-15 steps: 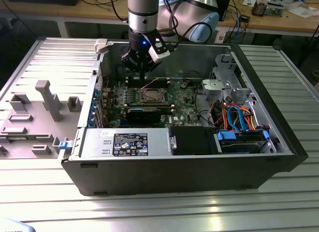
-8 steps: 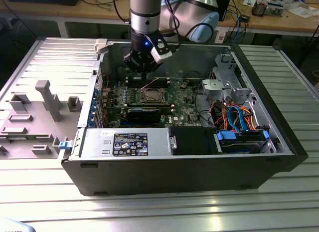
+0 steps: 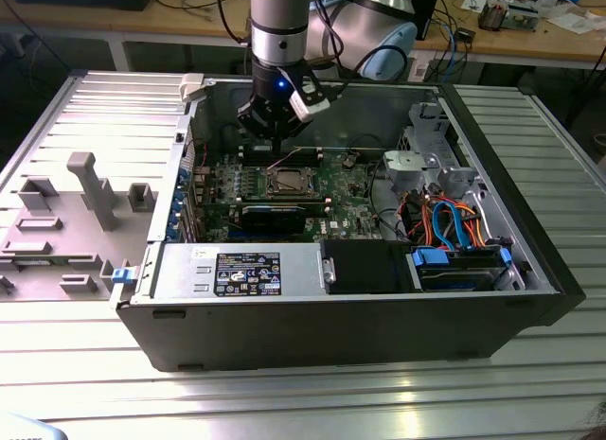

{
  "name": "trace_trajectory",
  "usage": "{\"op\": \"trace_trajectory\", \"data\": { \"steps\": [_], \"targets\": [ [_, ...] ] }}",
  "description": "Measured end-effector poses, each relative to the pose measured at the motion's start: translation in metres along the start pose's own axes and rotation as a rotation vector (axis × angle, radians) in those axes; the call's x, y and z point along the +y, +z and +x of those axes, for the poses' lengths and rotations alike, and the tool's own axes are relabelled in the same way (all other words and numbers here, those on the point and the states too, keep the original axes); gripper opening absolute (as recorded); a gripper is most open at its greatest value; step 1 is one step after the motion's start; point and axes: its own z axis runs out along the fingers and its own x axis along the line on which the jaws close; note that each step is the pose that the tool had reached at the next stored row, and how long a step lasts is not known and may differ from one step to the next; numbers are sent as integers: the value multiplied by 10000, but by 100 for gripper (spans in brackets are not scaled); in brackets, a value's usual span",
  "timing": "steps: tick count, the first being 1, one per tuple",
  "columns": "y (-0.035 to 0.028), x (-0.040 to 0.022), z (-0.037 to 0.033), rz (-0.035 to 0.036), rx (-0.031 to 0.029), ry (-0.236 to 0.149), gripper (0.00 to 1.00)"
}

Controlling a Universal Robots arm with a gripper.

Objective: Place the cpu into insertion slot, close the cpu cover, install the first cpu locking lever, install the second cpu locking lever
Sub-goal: 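Install the first cpu locking lever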

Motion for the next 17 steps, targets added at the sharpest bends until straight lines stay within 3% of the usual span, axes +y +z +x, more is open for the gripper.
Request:
{"op": "trace_trajectory", "data": {
  "steps": [17],
  "targets": [
    [41,7,-78,6,1,0,11]
  ]
}}
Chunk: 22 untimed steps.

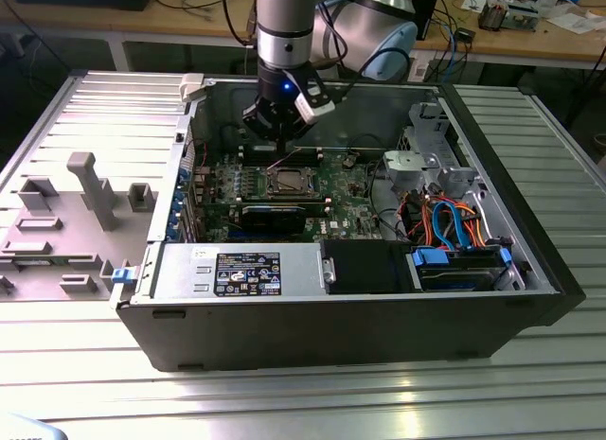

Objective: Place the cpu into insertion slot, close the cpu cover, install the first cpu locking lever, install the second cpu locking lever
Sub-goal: 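Install the first cpu locking lever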

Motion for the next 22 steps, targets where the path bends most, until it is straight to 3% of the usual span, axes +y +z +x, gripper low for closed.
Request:
{"op": "trace_trajectory", "data": {
  "steps": [22],
  "targets": [
    [73,31,-38,3,-3,-176,11]
  ]
}}
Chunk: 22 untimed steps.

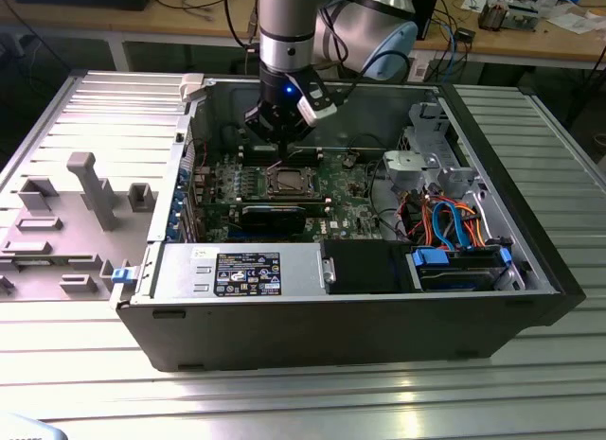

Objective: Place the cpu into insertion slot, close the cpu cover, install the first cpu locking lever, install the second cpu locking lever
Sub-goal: 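Install the first cpu locking lever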

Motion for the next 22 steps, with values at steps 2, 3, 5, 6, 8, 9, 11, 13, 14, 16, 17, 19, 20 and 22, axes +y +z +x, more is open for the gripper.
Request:
{"op": "trace_trajectory", "data": {
  "steps": [2,3,5,6,8,9,11,13,14,16,17,19,20,22],
  "targets": [
    [7,-2,-22,0,0,1,11],
    [10,-4,-33,1,1,2,11],
    [20,-7,-59,1,2,1,11],
    [31,-9,-77,2,2,3,11],
    [59,-8,-84,9,2,2,11],
    [75,-8,-85,19,4,2,11],
    [116,-7,-89,45,7,3,11],
    [138,-8,-97,64,10,1,11],
    [144,-9,-108,70,11,3,11],
    [155,-14,-147,82,13,2,11],
    [159,-16,-162,84,12,2,11],
    [168,-18,-180,89,12,2,11],
    [175,-19,-190,93,14,3,11],
    [184,-21,-204,96,14,3,11]
  ]
}}
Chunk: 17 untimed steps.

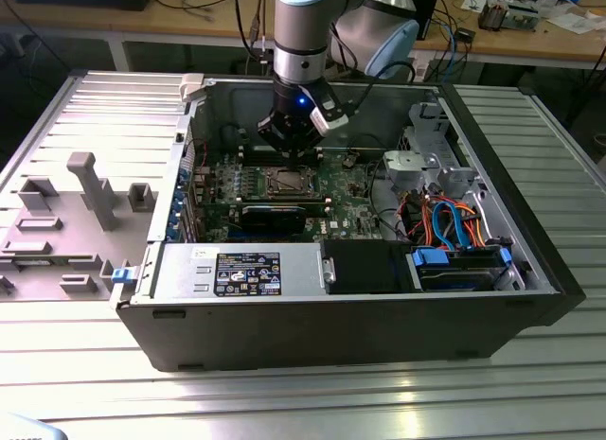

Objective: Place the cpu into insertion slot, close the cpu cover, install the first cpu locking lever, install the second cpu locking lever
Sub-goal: 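Install the first cpu locking lever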

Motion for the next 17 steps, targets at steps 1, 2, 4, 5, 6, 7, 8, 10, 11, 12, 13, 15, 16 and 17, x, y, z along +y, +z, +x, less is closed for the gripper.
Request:
{"op": "trace_trajectory", "data": {
  "steps": [1,2,4,5,6,7,8,10,11,12,13,15,16,17],
  "targets": [
    [5,-1,-6,1,1,0,11],
    [9,-2,-11,4,3,0,11],
    [17,-3,-22,4,2,0,11],
    [21,-3,-28,4,2,0,11],
    [25,-4,-40,3,2,0,11],
    [29,-6,-54,3,4,0,11],
    [31,-7,-62,4,4,-1,11],
    [40,-10,-83,6,7,1,11],
    [44,-10,-92,5,7,0,11],
    [49,-10,-100,4,6,-3,11],
    [53,-9,-104,-10,3,-5,11],
    [54,-7,-106,-56,-2,-10,11],
    [54,-6,-106,-64,-2,-14,11],
    [54,-5,-106,-66,-2,-16,11]
  ]
}}
